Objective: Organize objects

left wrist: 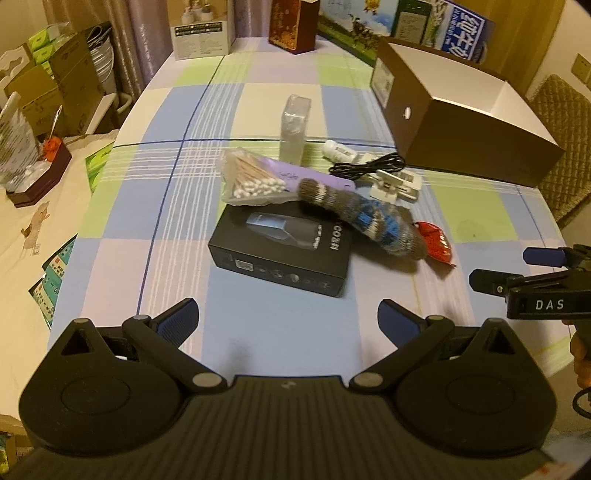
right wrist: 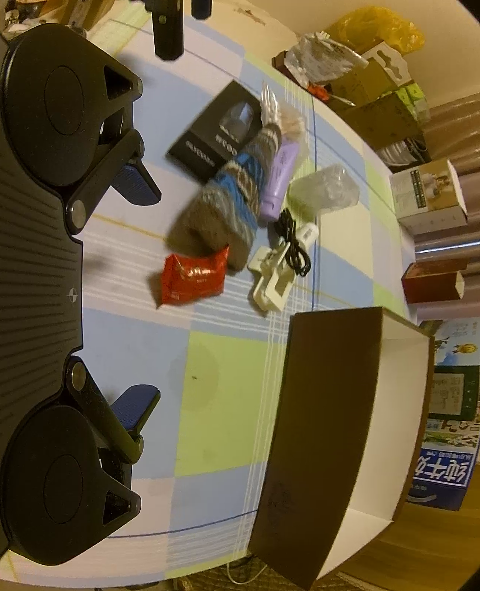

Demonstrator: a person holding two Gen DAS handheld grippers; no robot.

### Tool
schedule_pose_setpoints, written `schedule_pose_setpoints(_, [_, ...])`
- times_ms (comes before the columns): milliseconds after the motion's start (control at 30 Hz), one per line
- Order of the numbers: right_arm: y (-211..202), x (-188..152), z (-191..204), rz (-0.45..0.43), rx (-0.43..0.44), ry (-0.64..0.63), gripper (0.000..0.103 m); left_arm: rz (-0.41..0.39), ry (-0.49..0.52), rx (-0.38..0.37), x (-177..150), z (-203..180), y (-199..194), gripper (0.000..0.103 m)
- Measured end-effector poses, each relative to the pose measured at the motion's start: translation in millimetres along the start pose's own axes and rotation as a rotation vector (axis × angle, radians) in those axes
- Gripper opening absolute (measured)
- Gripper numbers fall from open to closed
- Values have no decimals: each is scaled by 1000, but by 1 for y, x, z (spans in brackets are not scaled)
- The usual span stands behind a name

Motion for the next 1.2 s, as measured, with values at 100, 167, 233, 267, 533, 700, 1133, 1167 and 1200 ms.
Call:
schedule_pose_setpoints(100, [8,8,-2,-12,21,-16,93,7,-17,12,6,4,5,102])
schedule_pose_setpoints(167, [13,14,-2,-15,35,-29,82,12,-27,21,10,7,9,102])
schedule_pose_setpoints(233, [19,20,-2,-23,43,-41,76,17,-38,29,14,9,13,102])
schedule_pose_setpoints(267, [22,22,-1,-24,45,-50,71,20,-42,29,16,9,14,102])
schedule_pose_setpoints(533, [47,36,1,-3,69,-102,56,40,-51,22,29,6,26,102])
schedule_pose_setpoints(700, [63,41,1,21,80,-121,48,47,-46,18,36,2,32,102])
schedule_pose_setpoints(1133, [48,60,-41,-55,66,-36,24,-1,15,7,81,-12,42,101])
schedule_pose_setpoints(1167, [45,63,-49,-64,56,-18,24,-9,20,7,87,-13,43,100])
schedule_pose_setpoints(1200, [40,65,-58,-74,44,1,24,-18,28,9,95,-14,45,99])
Point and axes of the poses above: each gripper's, at about its wrist camera, not at the fingertips, and y roughly the way its jaws point, z to its left, x to its top, the point moved 9 cm from there along y, roughly the way its jaws point, and after that the axes turned 14 degrees about z, right-handed, at the moved point
